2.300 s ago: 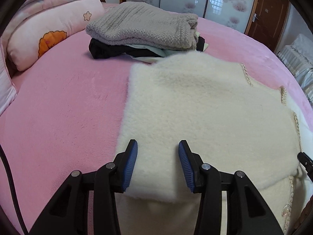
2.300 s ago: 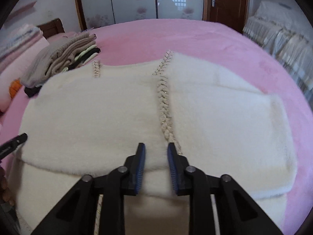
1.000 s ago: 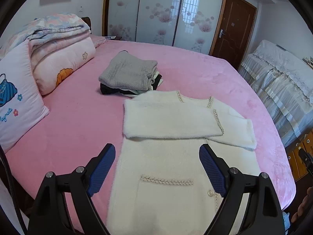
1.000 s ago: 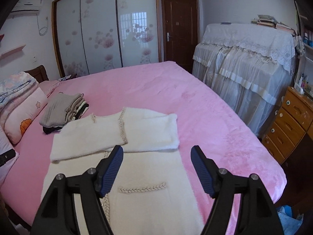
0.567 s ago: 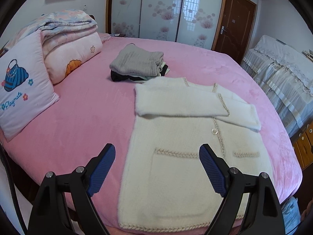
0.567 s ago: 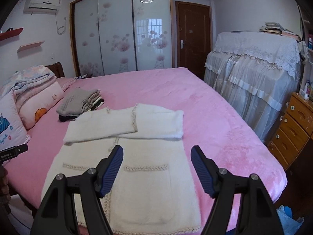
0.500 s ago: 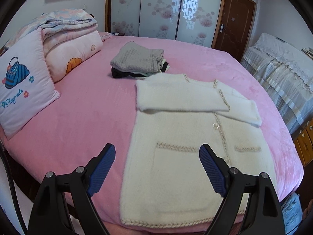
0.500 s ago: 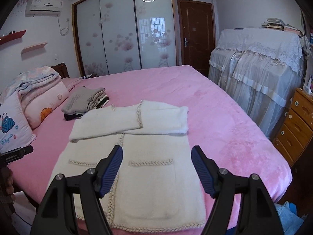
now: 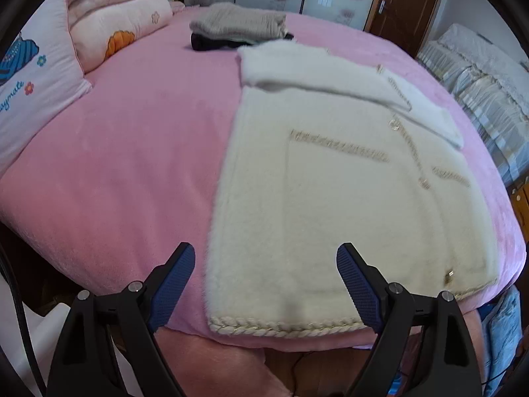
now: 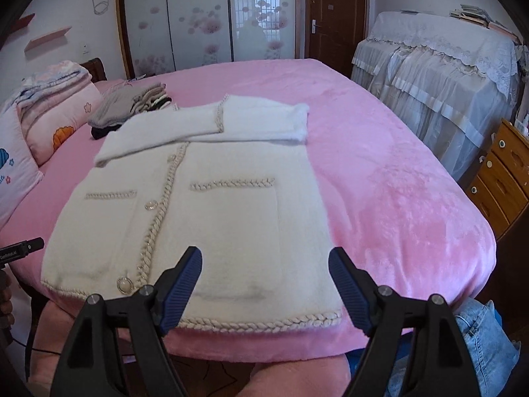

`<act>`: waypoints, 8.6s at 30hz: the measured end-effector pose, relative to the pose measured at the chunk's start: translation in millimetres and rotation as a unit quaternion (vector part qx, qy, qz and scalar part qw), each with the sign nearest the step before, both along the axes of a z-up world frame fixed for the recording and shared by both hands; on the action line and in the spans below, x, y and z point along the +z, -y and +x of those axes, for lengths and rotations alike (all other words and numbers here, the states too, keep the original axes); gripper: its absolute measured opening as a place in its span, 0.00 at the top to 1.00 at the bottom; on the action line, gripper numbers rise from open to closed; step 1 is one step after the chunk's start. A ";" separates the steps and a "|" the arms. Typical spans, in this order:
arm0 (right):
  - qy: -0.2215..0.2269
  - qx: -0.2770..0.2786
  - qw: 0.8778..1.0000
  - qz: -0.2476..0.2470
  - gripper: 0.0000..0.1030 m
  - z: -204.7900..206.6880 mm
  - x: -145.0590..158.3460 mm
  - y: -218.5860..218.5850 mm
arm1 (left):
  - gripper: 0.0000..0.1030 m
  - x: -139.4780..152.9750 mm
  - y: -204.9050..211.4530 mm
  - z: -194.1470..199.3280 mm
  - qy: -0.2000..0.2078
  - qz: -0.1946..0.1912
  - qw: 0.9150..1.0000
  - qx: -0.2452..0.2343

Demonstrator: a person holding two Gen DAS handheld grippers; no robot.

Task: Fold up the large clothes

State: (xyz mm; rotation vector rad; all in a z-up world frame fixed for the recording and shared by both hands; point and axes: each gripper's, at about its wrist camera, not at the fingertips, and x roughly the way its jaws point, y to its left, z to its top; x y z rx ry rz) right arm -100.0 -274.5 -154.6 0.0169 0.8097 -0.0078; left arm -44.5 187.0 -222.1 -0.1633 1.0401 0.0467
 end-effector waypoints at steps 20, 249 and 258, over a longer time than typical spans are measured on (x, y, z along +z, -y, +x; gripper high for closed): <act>-0.146 -0.073 0.979 0.126 0.52 11.9 -102.4 85.1 | 0.16 -78.4 -48.6 -3.6 -0.069 -0.095 0.993 0.012; 0.062 0.053 0.996 0.041 0.47 219.9 69.4 -103.4 | 0.10 116.3 57.0 187.8 0.070 -0.049 0.996 0.002; 0.082 0.043 0.995 0.023 0.47 226.5 30.9 -135.4 | 0.10 1.4 27.9 193.7 0.009 -0.223 0.974 0.041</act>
